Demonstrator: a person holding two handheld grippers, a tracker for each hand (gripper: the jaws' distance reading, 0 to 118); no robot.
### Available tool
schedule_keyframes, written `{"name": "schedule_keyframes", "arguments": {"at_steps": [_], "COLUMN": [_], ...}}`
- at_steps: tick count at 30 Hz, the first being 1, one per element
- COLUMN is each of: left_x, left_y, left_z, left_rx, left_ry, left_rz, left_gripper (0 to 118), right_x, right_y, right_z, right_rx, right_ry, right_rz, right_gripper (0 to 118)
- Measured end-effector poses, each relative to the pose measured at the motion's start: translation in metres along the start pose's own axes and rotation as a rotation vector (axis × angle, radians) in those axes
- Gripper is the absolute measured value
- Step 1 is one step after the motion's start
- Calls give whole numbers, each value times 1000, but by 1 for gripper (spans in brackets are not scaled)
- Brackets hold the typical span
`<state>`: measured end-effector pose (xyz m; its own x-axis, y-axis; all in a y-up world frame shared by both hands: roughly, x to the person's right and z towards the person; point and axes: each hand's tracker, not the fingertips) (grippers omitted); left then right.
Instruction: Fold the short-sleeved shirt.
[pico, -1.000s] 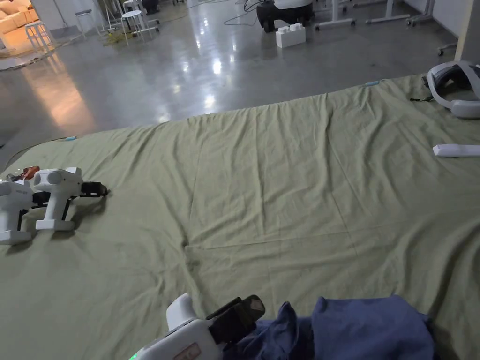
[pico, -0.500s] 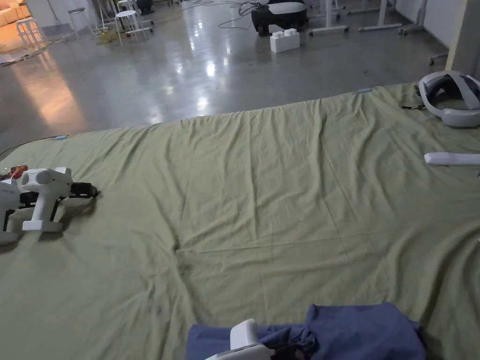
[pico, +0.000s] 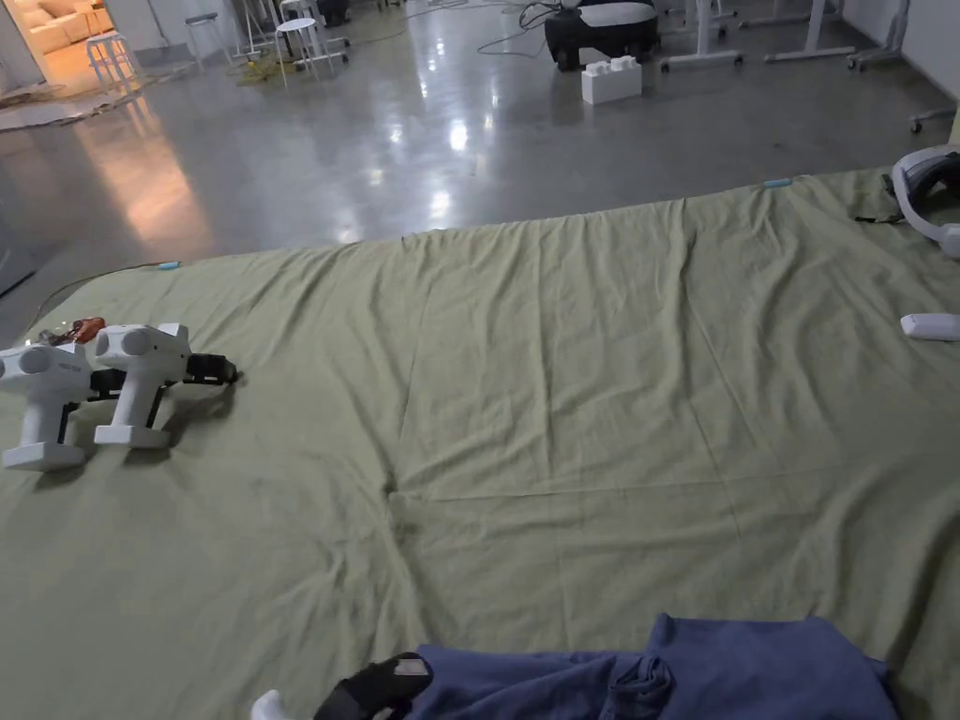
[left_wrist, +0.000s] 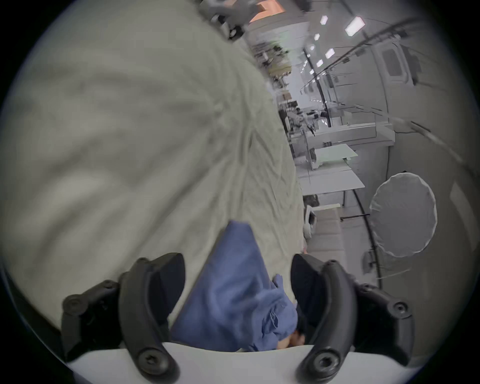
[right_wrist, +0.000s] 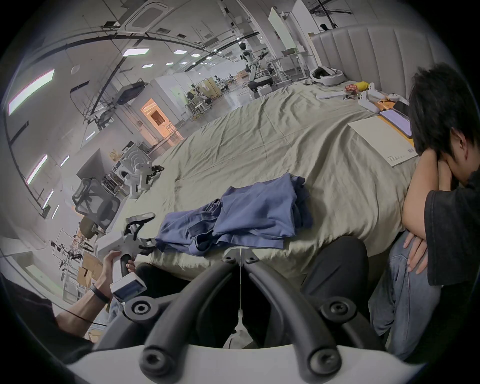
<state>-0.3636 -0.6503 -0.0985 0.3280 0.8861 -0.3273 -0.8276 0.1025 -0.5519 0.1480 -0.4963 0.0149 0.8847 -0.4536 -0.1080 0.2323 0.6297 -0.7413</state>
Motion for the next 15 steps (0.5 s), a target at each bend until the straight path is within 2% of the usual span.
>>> {"name": "schedule_keyframes", "arguments": {"at_steps": [1, 2, 3, 4, 7, 12, 15], "left_x": [0, 3, 5, 7, 12, 52, 90], "left_y": [-9, -18, -21, -22, -23, 5, 24], "left_z": [-11, -22, -27, -32, -21, 36, 70], "left_rx": [-42, -67, -53, -33, 0, 73, 151], "left_ry": [-43, -24, 11, 55, 4, 47, 199], "left_rz": [-7, -30, -60, -77, -30, -300, -558], "left_gripper": [75, 63, 33, 23, 22, 20, 19], "right_x": [0, 1, 1, 4, 7, 14, 18], "right_y": [0, 0, -1, -2, -4, -5, -4], "right_z": [1, 1, 2, 4, 7, 6, 0], "right_rx": [-3, -6, -6, -8, -11, -7, 0], "right_ry": [7, 13, 18, 33, 59, 72, 110], "right_rz": [-7, -19, -33, -57, -97, -115, -139], "right_gripper": [3, 3, 3, 3, 3, 3, 3]}}
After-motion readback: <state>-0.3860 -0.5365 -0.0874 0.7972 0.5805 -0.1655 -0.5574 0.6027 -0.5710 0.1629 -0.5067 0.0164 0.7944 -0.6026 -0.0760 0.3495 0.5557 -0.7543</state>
